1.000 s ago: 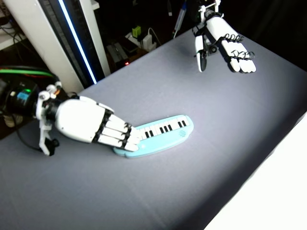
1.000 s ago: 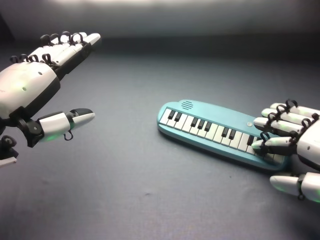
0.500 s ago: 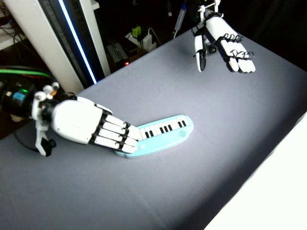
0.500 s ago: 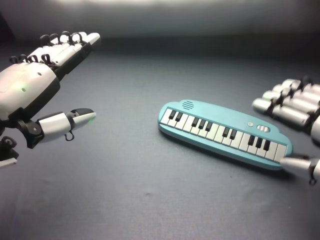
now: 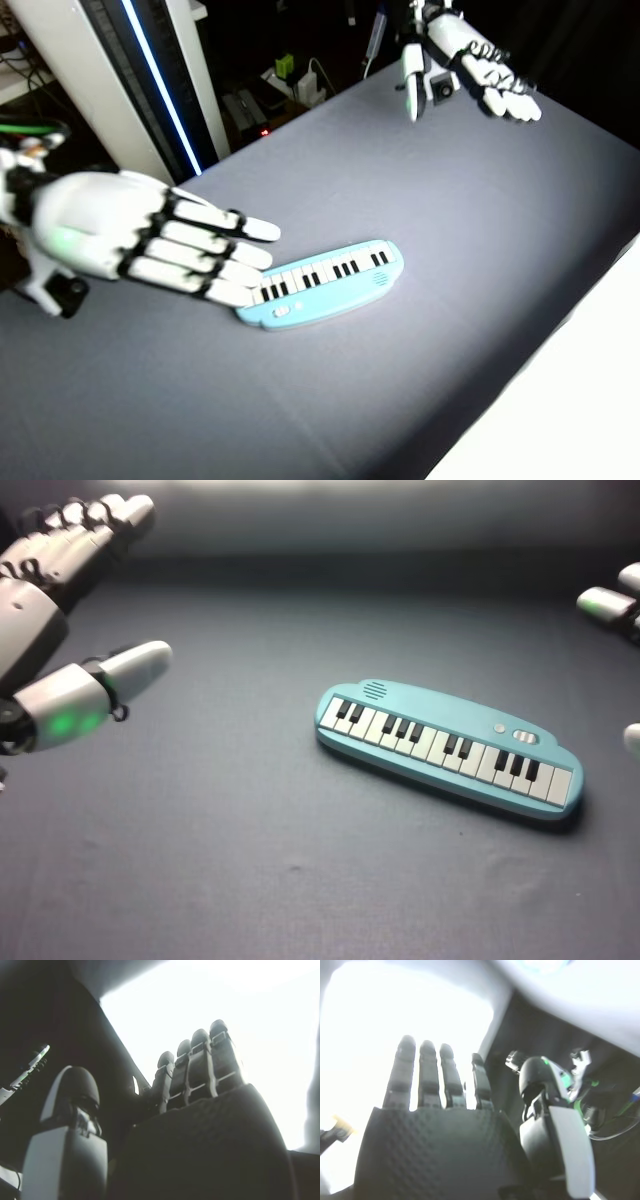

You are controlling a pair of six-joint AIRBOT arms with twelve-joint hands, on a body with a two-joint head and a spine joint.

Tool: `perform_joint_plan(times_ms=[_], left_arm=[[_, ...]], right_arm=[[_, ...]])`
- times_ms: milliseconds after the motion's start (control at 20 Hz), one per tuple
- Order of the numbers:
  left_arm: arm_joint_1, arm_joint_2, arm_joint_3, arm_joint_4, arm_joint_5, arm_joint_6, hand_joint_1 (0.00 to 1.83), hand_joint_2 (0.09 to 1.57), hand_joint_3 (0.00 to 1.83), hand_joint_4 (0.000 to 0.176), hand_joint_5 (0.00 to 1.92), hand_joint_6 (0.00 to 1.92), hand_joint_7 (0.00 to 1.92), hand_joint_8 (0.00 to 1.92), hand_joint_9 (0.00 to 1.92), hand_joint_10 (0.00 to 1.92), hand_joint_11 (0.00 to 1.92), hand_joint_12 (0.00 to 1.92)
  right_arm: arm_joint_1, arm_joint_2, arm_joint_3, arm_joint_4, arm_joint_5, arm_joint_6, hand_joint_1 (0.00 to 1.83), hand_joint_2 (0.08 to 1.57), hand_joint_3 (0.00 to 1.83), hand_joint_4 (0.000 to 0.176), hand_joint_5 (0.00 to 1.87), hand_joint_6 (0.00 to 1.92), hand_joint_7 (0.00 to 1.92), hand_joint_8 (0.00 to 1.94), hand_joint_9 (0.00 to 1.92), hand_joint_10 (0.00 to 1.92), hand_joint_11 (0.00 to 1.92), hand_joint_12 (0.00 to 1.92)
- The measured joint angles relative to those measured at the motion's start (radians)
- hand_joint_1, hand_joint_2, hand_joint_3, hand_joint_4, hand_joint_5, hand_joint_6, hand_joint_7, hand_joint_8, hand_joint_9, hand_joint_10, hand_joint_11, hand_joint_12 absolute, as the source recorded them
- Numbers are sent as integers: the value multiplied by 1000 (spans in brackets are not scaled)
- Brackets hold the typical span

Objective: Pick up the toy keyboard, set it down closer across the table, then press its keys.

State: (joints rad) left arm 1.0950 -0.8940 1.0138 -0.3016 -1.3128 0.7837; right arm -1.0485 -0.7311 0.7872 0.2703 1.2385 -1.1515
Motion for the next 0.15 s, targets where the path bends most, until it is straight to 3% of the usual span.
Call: perform_joint_plan(times_ms=[50,100,150], left_arm=[[10,5,-6,-5,-34,0,239,1396,14,62,0,0,0,0,0,0,0,0],[18,6,-10,-10,-60,1,226,1382,5,96,0,0,0,0,0,0,0,0],[24,10,-21,-21,-93,0,223,1385,6,120,0,0,0,0,0,0,0,0]], right_arm=[[-26,4,-2,3,50,17,268,1390,6,99,0,0,0,0,0,0,0,0],[-46,5,-2,11,89,30,240,1391,5,118,0,0,0,0,0,0,0,0],[-61,7,-6,23,115,33,250,1389,2,123,0,0,0,0,0,0,0,0]])
